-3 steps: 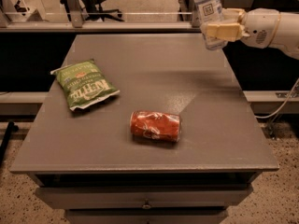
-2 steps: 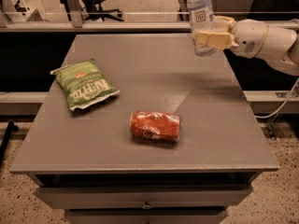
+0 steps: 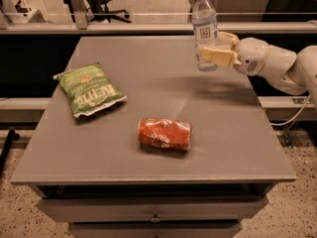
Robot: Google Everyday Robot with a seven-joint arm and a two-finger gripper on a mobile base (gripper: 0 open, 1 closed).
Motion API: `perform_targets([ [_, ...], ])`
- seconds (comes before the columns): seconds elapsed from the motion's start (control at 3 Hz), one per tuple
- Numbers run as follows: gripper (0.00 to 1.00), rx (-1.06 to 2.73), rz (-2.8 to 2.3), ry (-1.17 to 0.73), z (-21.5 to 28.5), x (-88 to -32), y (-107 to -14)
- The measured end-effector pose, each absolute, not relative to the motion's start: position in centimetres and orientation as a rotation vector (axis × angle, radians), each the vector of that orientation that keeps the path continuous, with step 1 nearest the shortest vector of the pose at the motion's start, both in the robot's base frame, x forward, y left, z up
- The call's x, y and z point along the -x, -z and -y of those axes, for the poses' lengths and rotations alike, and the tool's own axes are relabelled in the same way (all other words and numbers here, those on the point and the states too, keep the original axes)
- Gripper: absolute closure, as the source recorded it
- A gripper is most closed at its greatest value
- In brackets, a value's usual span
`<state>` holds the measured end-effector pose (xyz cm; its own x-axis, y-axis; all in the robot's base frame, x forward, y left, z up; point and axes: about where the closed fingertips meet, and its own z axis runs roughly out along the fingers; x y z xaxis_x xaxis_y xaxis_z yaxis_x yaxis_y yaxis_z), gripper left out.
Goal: Place blue plastic bottle upright
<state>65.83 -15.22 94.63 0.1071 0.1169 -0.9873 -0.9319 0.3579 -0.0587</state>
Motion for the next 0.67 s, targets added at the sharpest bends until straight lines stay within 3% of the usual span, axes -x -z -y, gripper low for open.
perform_targets([
  [0.67,1.00,0.870,-1.152,-0.984,15.3,-66.5,-91.8],
])
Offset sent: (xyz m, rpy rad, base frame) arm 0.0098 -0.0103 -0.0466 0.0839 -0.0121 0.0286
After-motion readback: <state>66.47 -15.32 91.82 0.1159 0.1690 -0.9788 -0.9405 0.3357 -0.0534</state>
